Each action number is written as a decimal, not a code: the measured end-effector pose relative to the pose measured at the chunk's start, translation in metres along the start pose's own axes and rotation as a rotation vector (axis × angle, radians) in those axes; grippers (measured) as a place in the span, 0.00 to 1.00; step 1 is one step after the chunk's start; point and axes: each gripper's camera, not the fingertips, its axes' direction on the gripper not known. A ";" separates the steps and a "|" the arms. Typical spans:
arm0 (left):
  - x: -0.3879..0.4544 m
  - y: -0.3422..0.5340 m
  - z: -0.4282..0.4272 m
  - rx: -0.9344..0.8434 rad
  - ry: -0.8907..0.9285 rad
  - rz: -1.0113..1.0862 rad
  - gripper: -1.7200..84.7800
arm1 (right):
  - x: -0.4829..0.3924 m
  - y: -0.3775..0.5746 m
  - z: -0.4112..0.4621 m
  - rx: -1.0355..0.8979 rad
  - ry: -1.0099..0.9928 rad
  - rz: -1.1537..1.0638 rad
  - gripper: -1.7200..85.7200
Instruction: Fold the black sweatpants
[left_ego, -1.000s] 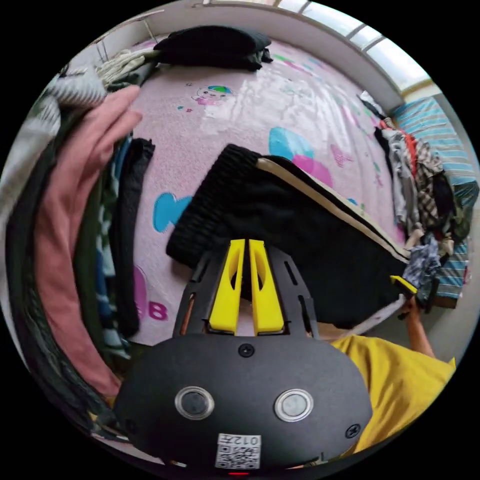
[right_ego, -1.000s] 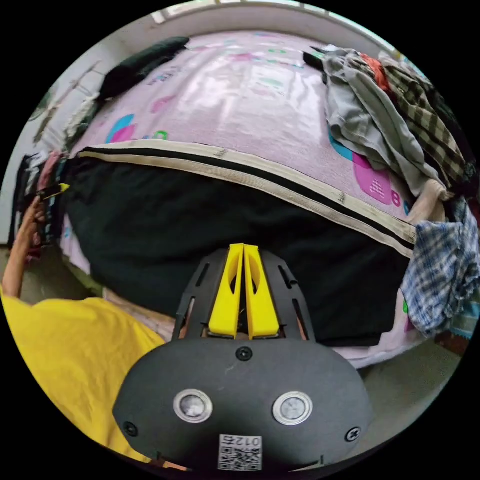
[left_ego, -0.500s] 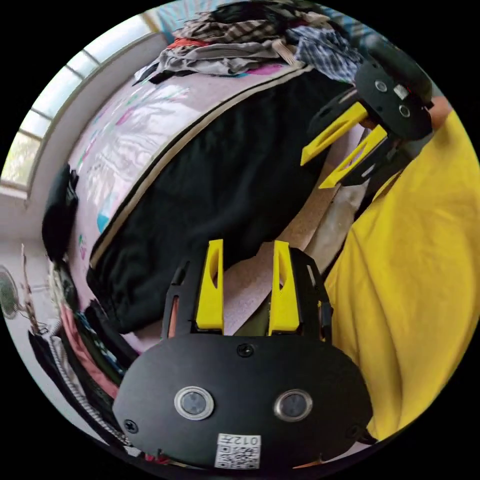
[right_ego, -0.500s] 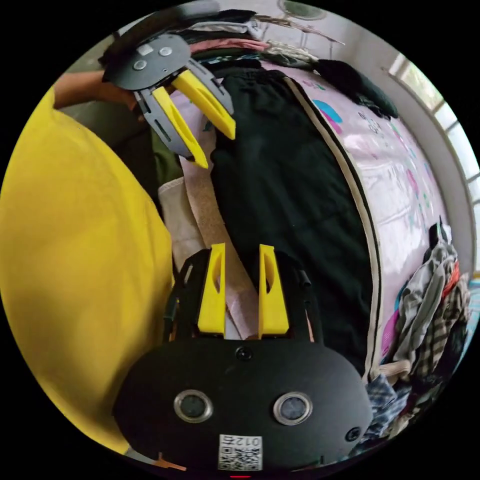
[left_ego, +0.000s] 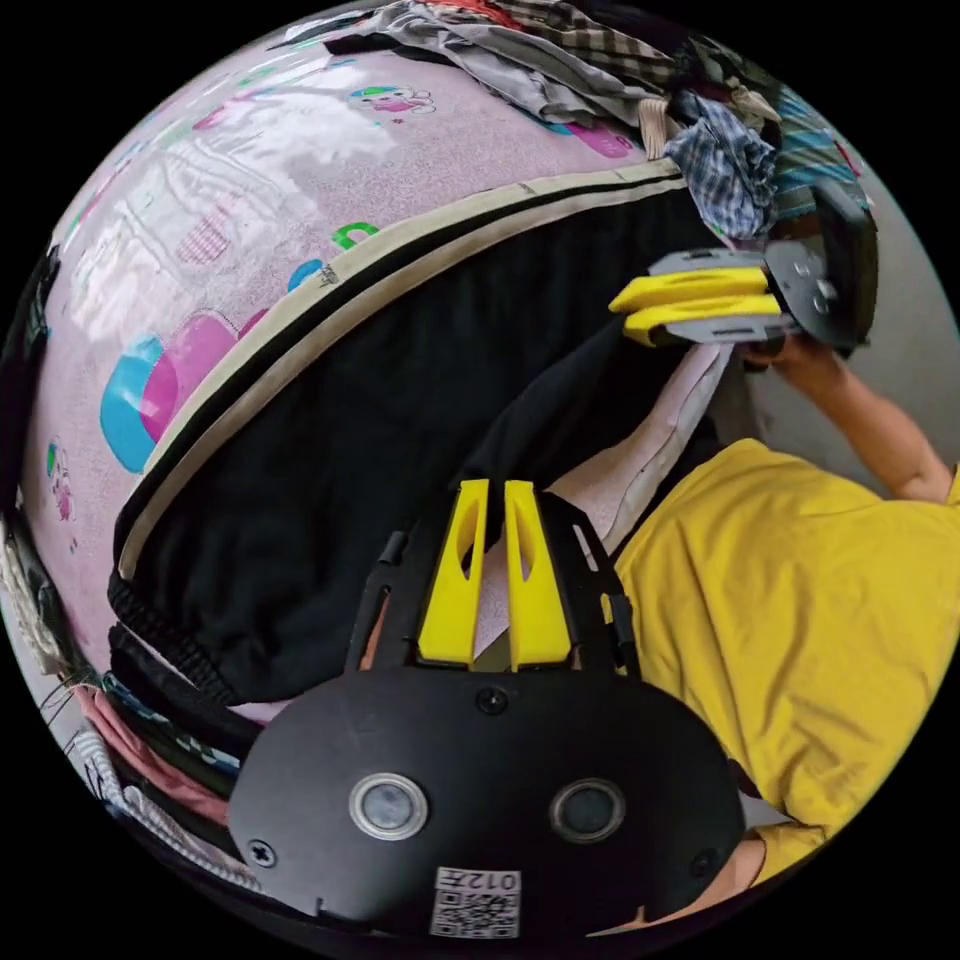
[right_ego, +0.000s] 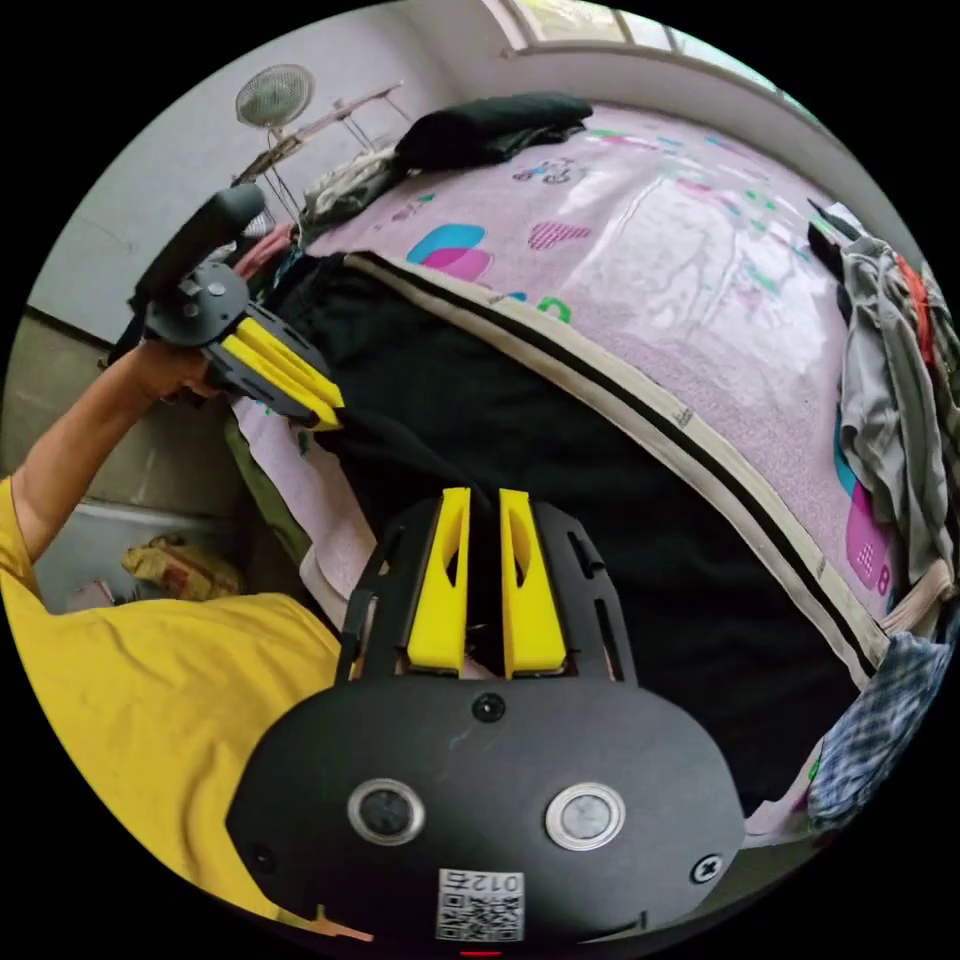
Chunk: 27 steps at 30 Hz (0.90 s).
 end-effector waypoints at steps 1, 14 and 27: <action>-0.004 -0.004 -0.001 -0.009 0.011 0.011 0.03 | -0.010 0.008 -0.006 0.035 0.001 -0.025 0.04; -0.066 -0.062 0.005 -0.124 0.247 0.137 0.03 | -0.037 0.022 0.024 0.009 -0.080 0.000 0.10; -0.102 -0.080 -0.021 -0.080 0.317 0.181 0.02 | -0.018 0.001 0.014 -0.101 -0.200 0.127 0.06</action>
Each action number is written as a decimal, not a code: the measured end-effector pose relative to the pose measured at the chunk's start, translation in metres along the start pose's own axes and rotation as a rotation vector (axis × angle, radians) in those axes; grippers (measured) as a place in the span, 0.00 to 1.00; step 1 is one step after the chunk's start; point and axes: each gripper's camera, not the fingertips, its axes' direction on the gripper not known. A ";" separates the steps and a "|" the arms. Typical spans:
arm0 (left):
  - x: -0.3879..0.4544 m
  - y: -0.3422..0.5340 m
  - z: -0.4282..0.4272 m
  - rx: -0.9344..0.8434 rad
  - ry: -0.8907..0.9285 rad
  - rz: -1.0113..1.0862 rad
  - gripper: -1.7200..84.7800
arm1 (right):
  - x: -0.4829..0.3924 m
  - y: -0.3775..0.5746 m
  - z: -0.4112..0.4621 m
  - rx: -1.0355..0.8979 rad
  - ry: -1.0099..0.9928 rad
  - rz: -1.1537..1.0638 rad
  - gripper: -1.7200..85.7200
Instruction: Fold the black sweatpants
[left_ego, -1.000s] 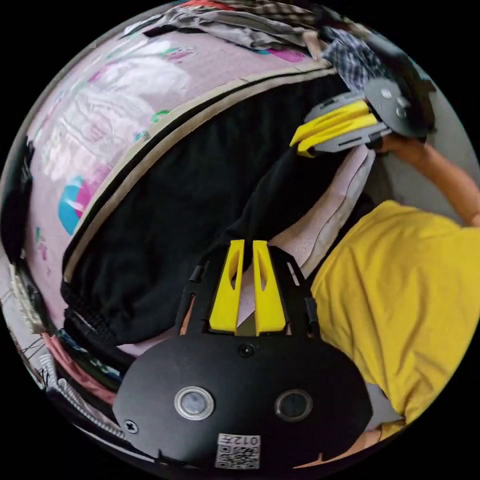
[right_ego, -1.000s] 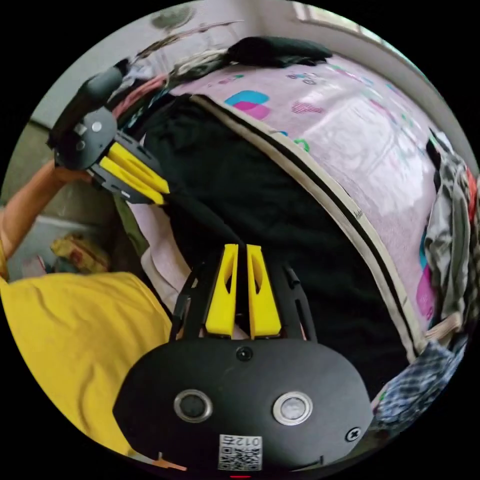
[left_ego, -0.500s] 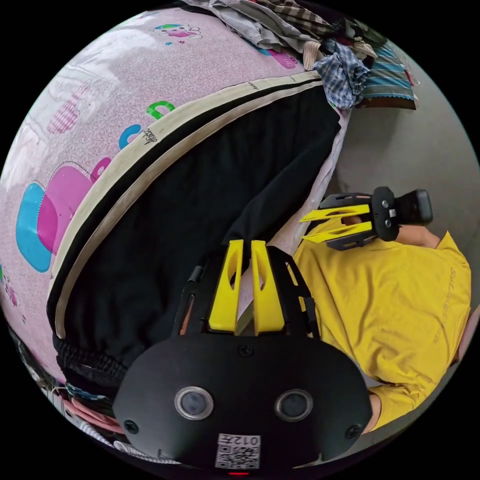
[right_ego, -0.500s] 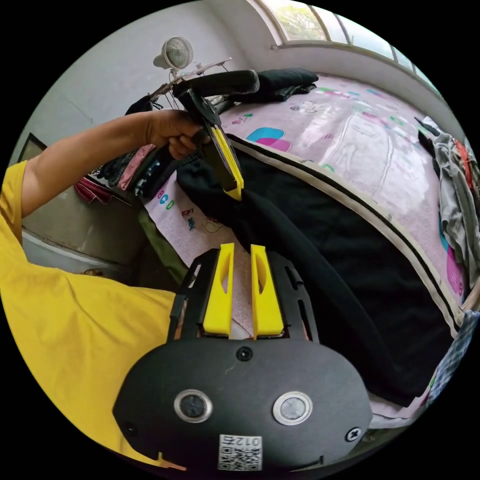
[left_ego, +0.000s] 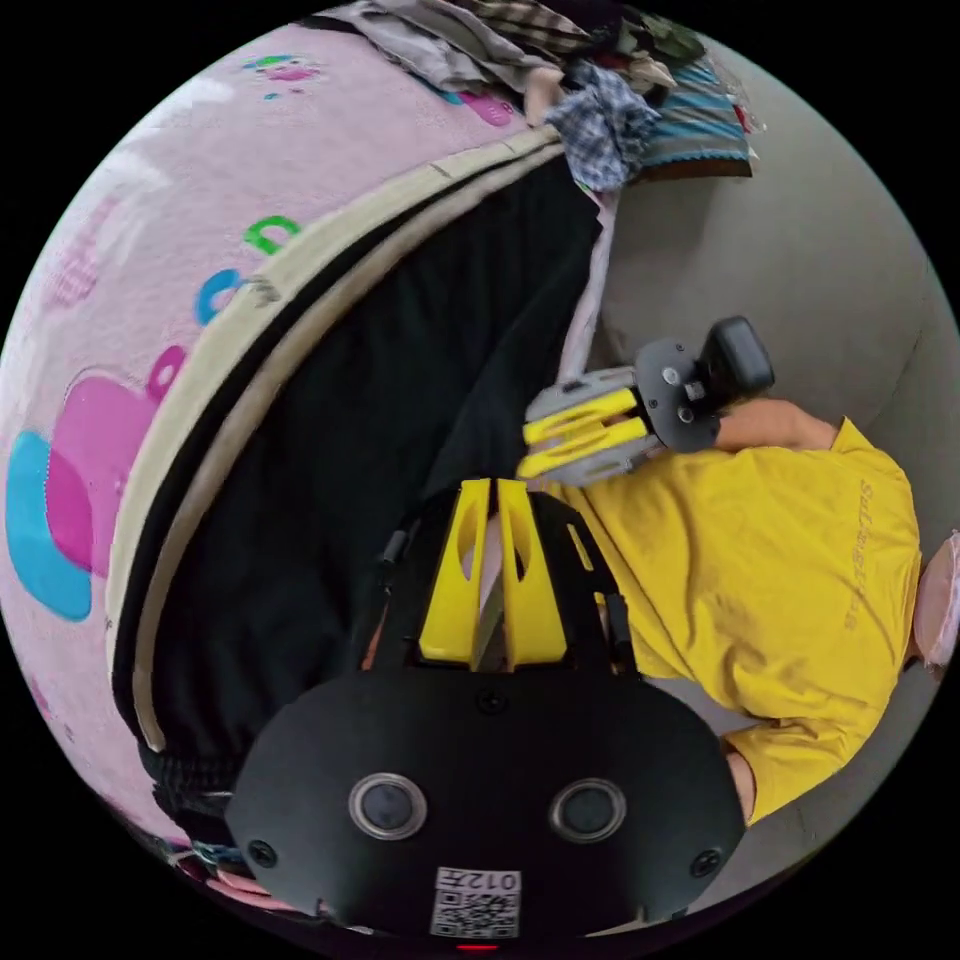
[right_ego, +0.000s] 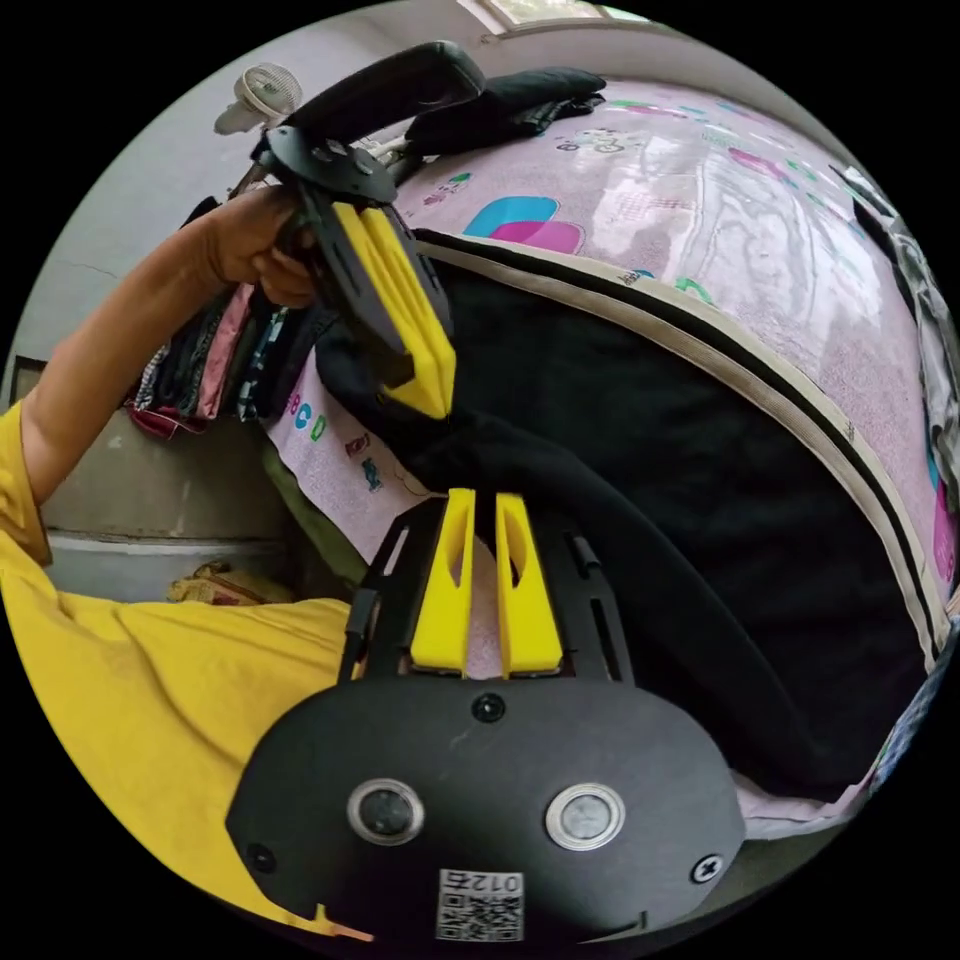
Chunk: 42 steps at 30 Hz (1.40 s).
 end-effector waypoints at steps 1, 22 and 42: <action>-0.005 0.001 -0.003 0.018 -0.017 -0.029 0.02 | -0.001 0.006 -0.007 -0.007 -0.038 0.006 0.05; -0.007 -0.002 -0.020 0.222 -0.306 -0.277 0.03 | -0.005 0.082 -0.051 -0.254 -0.260 0.001 0.04; 0.262 0.000 0.116 0.116 -0.315 -0.205 0.03 | 0.165 0.306 -0.371 0.296 0.332 0.882 0.03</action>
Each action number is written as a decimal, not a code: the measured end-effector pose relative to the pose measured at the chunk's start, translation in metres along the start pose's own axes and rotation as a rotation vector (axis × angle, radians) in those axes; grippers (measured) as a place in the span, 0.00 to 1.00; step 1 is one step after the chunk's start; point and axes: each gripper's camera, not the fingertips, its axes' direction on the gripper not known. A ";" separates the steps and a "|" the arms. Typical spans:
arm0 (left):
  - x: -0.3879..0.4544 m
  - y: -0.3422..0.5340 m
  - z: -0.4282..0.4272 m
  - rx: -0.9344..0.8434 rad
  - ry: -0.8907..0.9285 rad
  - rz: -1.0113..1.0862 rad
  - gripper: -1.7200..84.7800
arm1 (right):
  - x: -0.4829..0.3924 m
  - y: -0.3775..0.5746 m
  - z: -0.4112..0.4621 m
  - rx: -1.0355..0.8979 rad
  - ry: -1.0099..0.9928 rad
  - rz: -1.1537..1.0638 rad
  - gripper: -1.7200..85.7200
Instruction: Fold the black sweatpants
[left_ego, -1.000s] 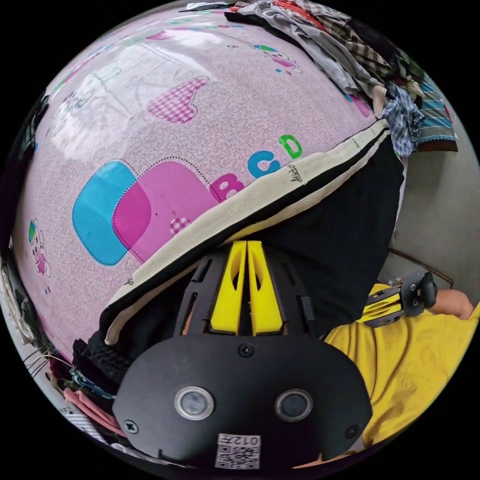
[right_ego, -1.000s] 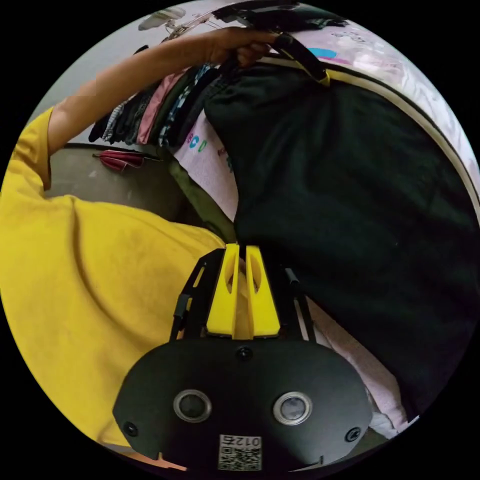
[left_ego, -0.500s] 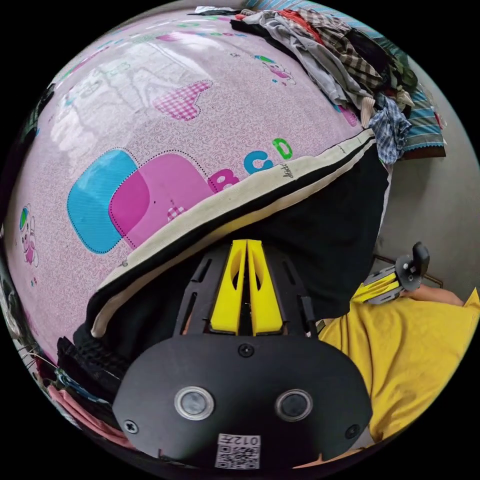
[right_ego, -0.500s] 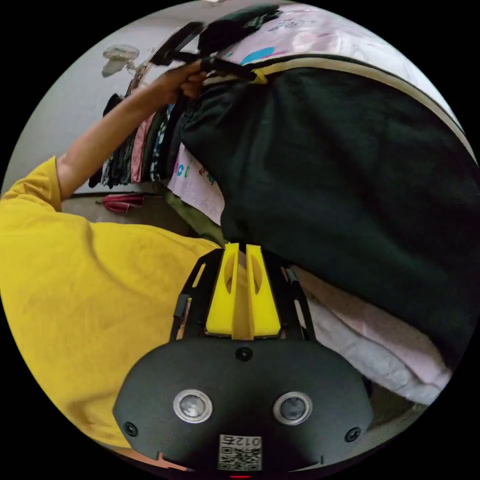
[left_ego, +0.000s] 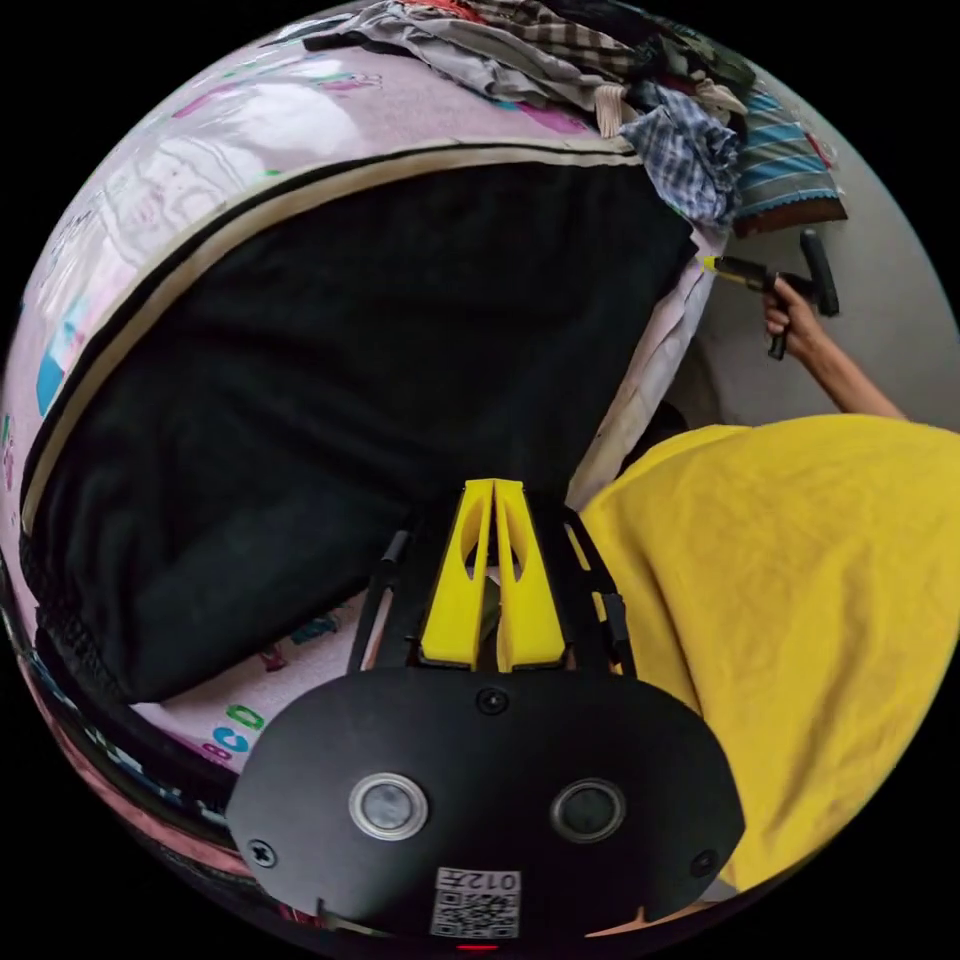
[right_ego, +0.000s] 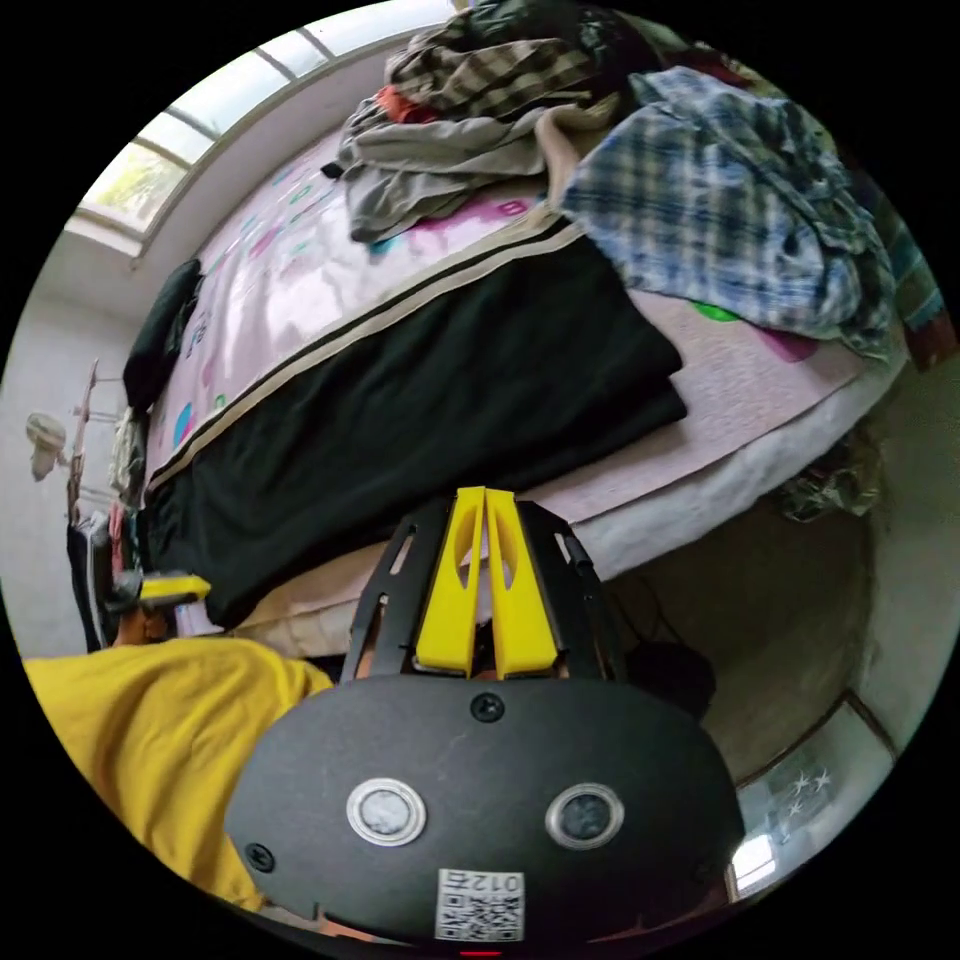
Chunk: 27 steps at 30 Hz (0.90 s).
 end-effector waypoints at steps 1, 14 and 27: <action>0.006 -0.001 0.002 -0.008 -0.013 -0.015 0.03 | 0.017 -0.007 -0.011 0.025 -0.002 0.048 0.03; 0.162 -0.023 -0.053 0.112 -0.264 -0.093 0.03 | 0.153 -0.039 -0.084 0.061 -0.264 0.414 0.11; 0.348 -0.094 -0.016 -0.036 -0.614 0.236 0.02 | 0.194 -0.033 -0.173 0.028 -0.418 0.289 0.03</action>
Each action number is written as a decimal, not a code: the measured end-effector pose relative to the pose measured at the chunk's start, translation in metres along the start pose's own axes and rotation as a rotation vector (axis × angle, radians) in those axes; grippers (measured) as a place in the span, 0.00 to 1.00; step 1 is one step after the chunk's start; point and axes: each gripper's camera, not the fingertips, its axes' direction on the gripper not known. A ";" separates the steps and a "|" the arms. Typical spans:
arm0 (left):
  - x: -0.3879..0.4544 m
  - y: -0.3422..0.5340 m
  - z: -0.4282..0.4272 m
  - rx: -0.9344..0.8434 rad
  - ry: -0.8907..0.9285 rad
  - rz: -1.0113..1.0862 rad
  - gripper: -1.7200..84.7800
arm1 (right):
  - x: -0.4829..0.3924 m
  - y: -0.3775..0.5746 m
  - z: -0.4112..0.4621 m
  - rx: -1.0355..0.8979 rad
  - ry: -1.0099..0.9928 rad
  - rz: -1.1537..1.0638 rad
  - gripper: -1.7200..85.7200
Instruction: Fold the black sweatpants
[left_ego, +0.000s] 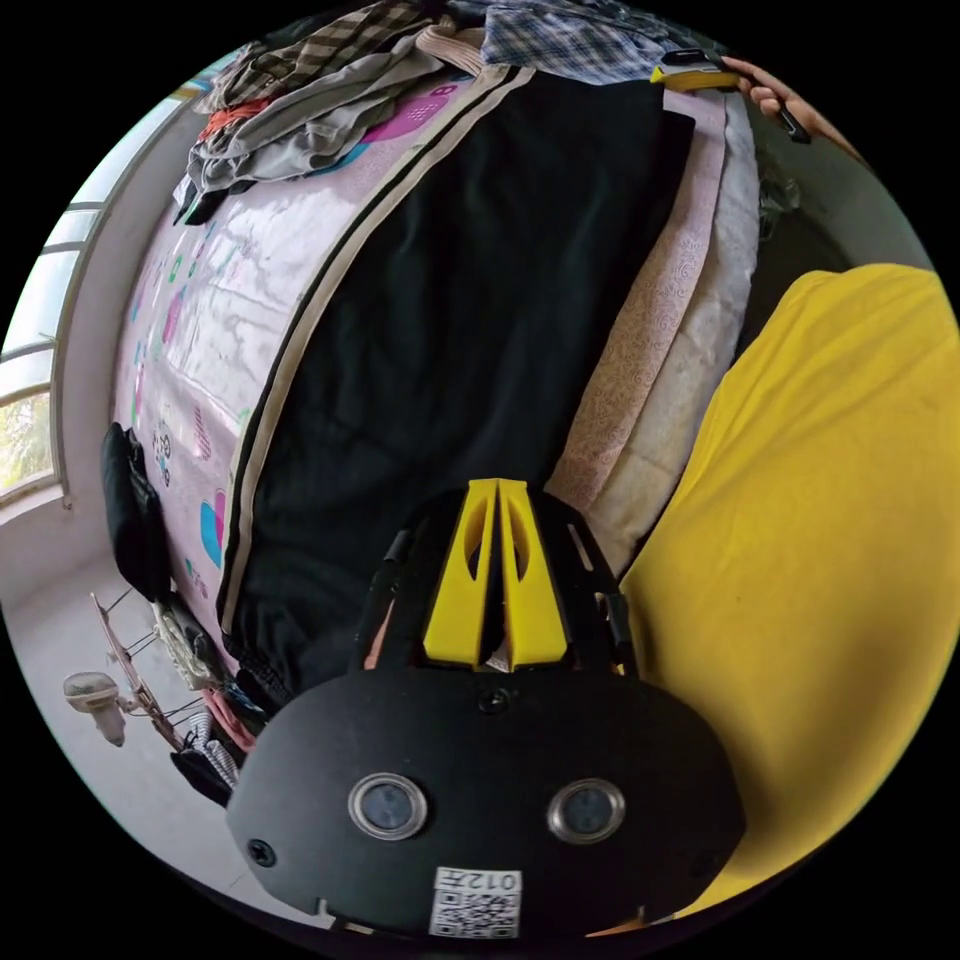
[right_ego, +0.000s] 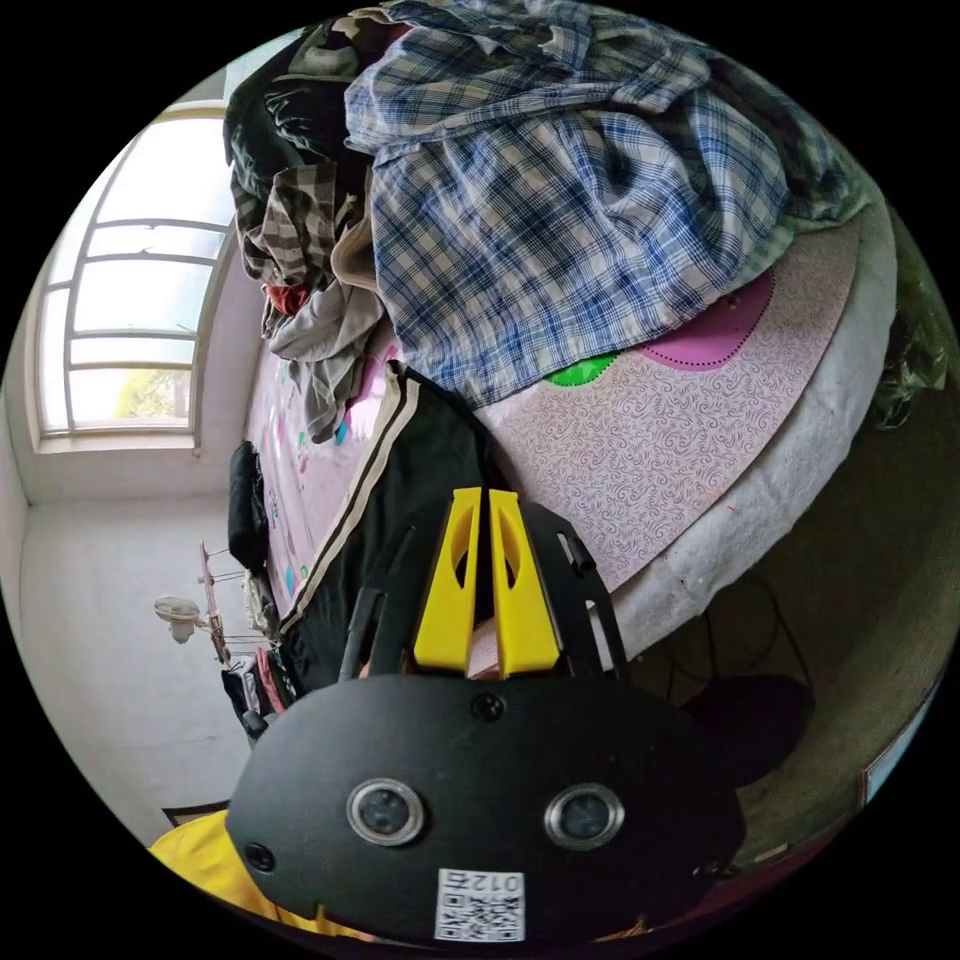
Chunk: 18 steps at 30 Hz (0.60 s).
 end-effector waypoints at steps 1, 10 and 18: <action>0.001 0.000 -0.003 0.005 0.006 -0.001 0.02 | -0.001 0.000 -0.007 -0.007 -0.010 -0.007 0.03; 0.048 -0.020 -0.043 0.071 -0.006 0.062 0.03 | -0.009 0.002 -0.045 -0.027 -0.042 -0.045 0.03; 0.063 -0.027 -0.043 0.041 -0.077 0.014 0.02 | -0.015 0.003 -0.061 -0.033 -0.055 -0.061 0.03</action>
